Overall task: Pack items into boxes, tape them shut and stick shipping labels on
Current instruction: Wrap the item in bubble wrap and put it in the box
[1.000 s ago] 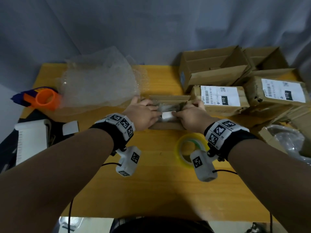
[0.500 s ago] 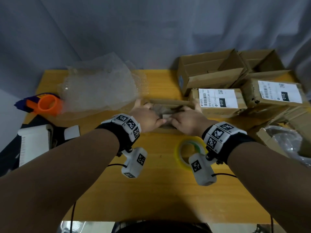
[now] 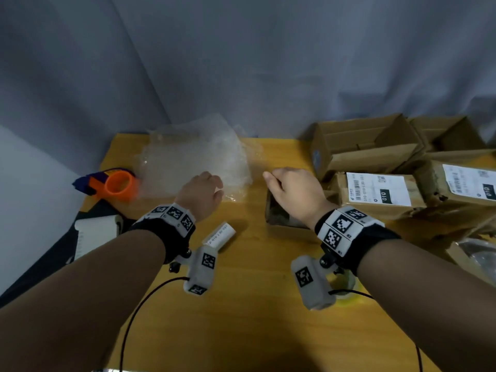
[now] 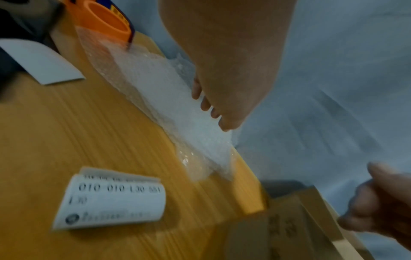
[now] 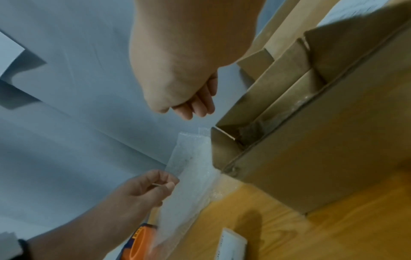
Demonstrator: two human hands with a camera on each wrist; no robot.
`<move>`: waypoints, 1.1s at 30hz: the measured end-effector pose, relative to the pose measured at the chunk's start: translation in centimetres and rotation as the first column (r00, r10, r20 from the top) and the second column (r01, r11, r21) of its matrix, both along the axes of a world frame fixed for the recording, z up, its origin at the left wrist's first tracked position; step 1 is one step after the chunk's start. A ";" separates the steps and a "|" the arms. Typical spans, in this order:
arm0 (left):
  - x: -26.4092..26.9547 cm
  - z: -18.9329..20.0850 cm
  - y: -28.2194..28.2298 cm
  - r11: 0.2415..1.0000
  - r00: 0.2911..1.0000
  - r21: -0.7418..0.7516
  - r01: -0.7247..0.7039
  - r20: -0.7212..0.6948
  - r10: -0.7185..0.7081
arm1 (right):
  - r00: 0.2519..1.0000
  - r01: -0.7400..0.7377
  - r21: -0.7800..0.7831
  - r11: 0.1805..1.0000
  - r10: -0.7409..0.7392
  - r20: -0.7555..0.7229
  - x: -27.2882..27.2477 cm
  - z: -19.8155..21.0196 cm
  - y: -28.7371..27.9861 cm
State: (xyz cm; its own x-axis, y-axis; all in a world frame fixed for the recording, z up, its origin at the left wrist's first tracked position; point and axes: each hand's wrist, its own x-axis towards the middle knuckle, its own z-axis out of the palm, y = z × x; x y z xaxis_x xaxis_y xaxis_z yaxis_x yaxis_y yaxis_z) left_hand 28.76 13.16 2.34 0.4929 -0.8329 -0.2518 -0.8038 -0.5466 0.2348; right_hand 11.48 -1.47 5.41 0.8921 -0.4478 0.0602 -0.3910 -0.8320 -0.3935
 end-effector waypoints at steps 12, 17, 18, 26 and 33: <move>4.5 -4.0 -3.2 0.978 0.982 0.113 0.178 0.036 -0.183 | 0.950 0.152 -0.061 0.986 -0.163 -0.265 6.6 -2.5 -1.9; 4.9 -7.5 -5.1 0.968 0.998 0.246 0.055 -0.007 -0.055 | 0.951 0.188 0.111 0.976 -0.153 -0.268 8.1 -2.6 -1.9; 5.4 -7.8 -5.3 0.972 0.999 0.234 0.028 -0.029 -0.022 | 0.955 0.178 0.111 0.978 -0.144 -0.259 8.4 -2.8 -1.6; 10.1 -5.0 -3.9 0.874 0.897 -0.253 -0.415 -0.276 0.346 | 0.916 0.236 0.242 0.941 -0.133 -0.377 14.2 -4.7 -0.1; 11.0 -3.7 -2.1 0.847 0.877 -0.277 -0.453 -0.310 0.368 | 0.754 0.592 0.423 0.686 -0.287 -0.590 16.3 -7.9 1.0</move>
State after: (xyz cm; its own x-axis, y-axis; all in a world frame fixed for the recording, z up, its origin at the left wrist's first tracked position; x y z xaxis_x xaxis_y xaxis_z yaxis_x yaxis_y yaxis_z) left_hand 39.75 11.03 -1.34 0.7692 -0.6209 -0.1507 -0.4194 -0.6686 0.6140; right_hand 27.81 -0.51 -2.52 0.4250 -0.6036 -0.6746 -0.8992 -0.1960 -0.3912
